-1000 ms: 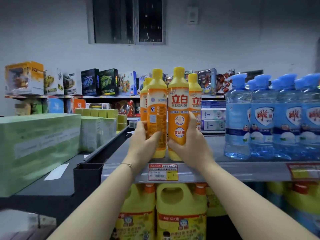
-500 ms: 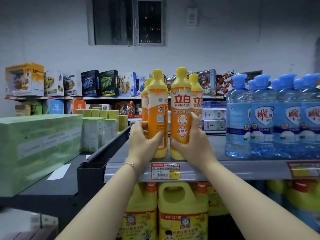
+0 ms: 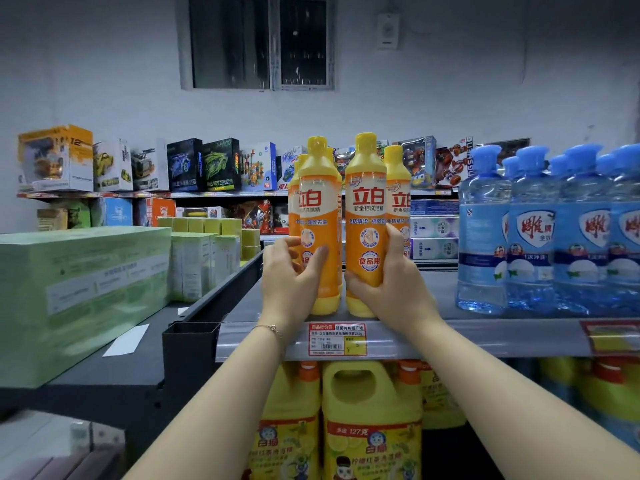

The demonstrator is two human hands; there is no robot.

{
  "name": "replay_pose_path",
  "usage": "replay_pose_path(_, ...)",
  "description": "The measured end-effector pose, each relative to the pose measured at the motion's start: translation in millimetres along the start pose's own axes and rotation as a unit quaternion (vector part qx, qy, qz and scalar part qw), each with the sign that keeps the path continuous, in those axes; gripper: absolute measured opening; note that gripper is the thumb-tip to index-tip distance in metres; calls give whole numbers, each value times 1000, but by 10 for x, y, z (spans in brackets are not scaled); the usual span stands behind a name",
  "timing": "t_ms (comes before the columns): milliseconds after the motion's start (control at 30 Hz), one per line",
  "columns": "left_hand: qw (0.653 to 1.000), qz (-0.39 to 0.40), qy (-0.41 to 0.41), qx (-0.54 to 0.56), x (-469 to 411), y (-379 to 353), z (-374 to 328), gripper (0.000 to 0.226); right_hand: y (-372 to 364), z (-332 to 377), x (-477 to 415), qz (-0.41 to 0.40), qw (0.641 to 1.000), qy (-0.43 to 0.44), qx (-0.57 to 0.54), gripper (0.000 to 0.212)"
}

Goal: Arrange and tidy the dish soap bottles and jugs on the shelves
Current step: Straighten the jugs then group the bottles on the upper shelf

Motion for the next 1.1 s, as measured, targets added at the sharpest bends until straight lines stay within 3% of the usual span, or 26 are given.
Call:
replay_pose_path(233, 999, 30, 30, -9, 9, -41, 0, 52, -8, 10, -24, 14, 999, -3, -30, 88)
replay_pose_path(600, 999, 39, 13, -10, 6, -74, -10, 45, -29, -5, -10, 27, 999, 1, -22, 77)
replay_pose_path(667, 999, 40, 17, 1, -12, -84, 13, 45, 9, 0, -3, 2, 999, -6, -35, 71)
replay_pose_path(733, 999, 24, 31, 18, -61, -70, 34, 48, 135, -57, -22, -102, 994, -34, -35, 60)
replay_pose_path(800, 996, -4, 77, 41, -149, -41, 59, 64, 272, -184, -44, -197, 975, -98, -15, 51)
replay_pose_path(833, 993, -12, 111, 44, -191, -34, 68, 68, 300, -246, -58, -208, 968, -138, -13, 51)
replay_pose_path(967, 970, 24, 237, 50, -282, -69, 159, 62, 180, -403, -129, -135, 963, -223, -65, 58)
replay_pose_path(1100, 944, 115, 296, 87, -288, -159, 220, 60, 64, -524, -189, -74, 947, -269, -161, 40)
Point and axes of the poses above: each hand's wrist, its own x-axis away from the middle knuckle, its own y-axis out of the back of the hand, z = x × y, the point moved 5 cm from there along -x, towards the middle knuckle, and after that the axes turned 13 degrees about y, right-handed, at the moved point
